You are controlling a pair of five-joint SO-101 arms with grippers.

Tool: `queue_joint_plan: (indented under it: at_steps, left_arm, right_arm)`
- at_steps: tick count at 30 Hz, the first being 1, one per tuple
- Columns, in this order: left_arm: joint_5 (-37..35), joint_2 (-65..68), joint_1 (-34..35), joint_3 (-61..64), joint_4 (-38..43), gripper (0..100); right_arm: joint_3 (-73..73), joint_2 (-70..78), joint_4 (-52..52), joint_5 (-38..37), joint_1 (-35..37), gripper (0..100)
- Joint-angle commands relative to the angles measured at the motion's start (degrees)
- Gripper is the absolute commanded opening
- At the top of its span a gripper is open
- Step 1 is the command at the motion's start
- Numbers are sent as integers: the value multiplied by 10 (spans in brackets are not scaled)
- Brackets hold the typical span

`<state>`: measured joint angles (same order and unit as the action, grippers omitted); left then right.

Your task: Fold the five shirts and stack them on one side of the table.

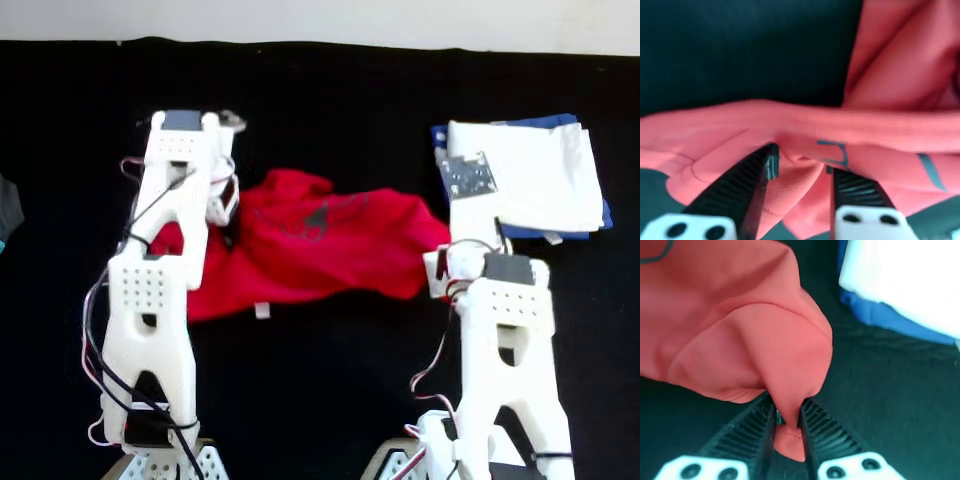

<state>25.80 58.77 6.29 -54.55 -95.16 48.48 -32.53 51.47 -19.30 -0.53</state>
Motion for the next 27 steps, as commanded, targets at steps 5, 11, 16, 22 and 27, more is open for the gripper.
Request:
queue_joint_plan:
  at_steps: [5,11,16,22,27]
  left_arm:
    - [-11,62,26,-212,-67,168]
    - [-18,-50,40,-156,-69,171]
    - [-16,-239,38,59,-69,171]
    - [27,-468,39,418,-55,168]
    - [7,-553,60,625,94,168]
  right_arm:
    - [22,-11,-42,-1,4,5]
    - [19,-16,-28,-1,7,5]
    - [19,-12,-28,-1,7,5]
    - [19,-17,-28,-1,7,5]
    - [19,-17,-29,-1,7,5]
